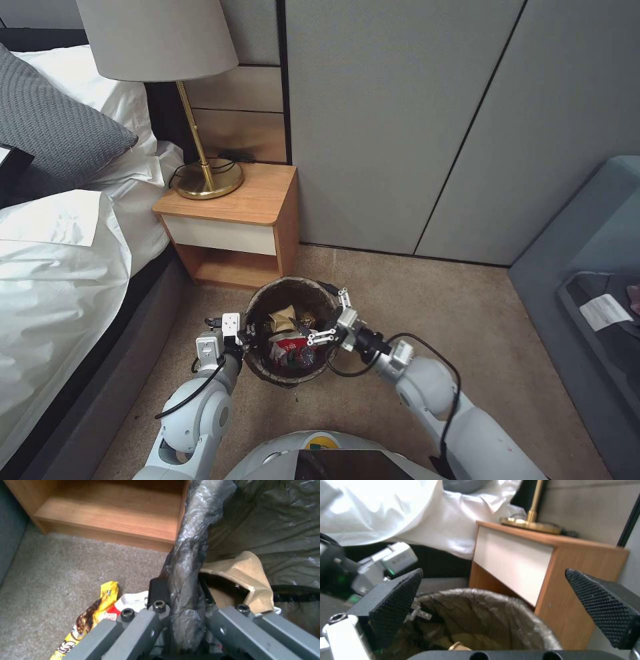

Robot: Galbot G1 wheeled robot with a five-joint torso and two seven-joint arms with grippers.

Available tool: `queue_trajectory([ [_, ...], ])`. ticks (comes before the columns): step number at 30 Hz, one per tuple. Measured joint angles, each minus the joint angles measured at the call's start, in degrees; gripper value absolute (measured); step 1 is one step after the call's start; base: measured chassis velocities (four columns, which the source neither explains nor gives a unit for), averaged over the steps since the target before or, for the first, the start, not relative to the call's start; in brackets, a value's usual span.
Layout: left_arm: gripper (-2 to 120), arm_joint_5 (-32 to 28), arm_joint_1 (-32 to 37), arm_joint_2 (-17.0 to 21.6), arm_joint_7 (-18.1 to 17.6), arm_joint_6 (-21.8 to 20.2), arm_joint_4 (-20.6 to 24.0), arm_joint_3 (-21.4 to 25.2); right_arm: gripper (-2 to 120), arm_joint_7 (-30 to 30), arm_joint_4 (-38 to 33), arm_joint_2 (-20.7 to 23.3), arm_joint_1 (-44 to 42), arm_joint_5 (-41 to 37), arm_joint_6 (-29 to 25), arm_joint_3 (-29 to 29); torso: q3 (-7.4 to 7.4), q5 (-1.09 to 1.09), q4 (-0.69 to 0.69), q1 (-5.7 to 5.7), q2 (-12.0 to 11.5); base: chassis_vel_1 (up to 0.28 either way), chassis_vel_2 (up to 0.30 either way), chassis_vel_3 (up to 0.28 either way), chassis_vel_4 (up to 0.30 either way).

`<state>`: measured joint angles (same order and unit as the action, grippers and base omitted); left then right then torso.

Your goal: Pick up the trash bin, then pick up the garbage from the floor and place it into the trash bin.

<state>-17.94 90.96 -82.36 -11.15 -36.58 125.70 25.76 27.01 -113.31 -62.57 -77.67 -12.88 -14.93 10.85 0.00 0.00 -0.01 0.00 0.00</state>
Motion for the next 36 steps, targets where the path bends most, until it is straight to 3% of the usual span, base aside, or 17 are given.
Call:
queue_trajectory([
  [5,0,-0.04,0.33,0.09,0.07,0.12,0.63,0.46,100,-1.28,-4.2,-1.54,-3.49,-0.5,-1.75,6.21,0.0,0.0,0.01,0.0,0.0,0.0,0.0,0.0,0.0],
  [8,0,0.34,0.8,0.49,0.31,0.73,0.93,1.19,100,-9.36,-6.52,-6.41,-7.19,4.19,-1.44,12.92,0.0,0.0,0.01,0.0,0.0,0.0,0.0,0.0,0.0],
  [9,0,0.34,0.8,0.49,0.31,0.73,0.93,1.19,100,-9.36,-6.52,-6.41,-7.19,4.19,-1.44,12.92,0.0,0.0,0.01,0.0,0.0,0.0,0.0,0.0,0.0],
  [12,0,1.36,0.97,0.56,0.5,1.44,1.0,1.38,100,-20.07,-7.24,-10.4,-11.76,6.91,0.87,15.64,0.0,-0.01,0.0,0.0,0.0,0.0,0.0,0.0,0.0],
  [15,0,2.25,0.97,0.45,0.54,1.85,1.0,1.33,100,-24.08,-6.17,-12.26,-13.93,7.15,1.29,16.15,0.0,0.0,0.0,0.0,0.0,0.0,0.0,0.0,0.0],
  [20,0,2.53,1.24,0.53,0.5,1.96,1.51,1.18,100,-25.31,-3.21,-13.95,-14.87,7.79,0.16,16.5,0.0,0.0,0.0,0.0,0.0,0.0,0.0,0.0,0.0],
  [36,0,2.36,1.84,0.51,0.62,2.04,2.68,2.22,100,-24.76,-0.43,-12.84,-10.04,6.9,0.88,16.18,0.0,0.0,0.0,0.0,0.0,0.018,0.015,0.017,0.016],
])
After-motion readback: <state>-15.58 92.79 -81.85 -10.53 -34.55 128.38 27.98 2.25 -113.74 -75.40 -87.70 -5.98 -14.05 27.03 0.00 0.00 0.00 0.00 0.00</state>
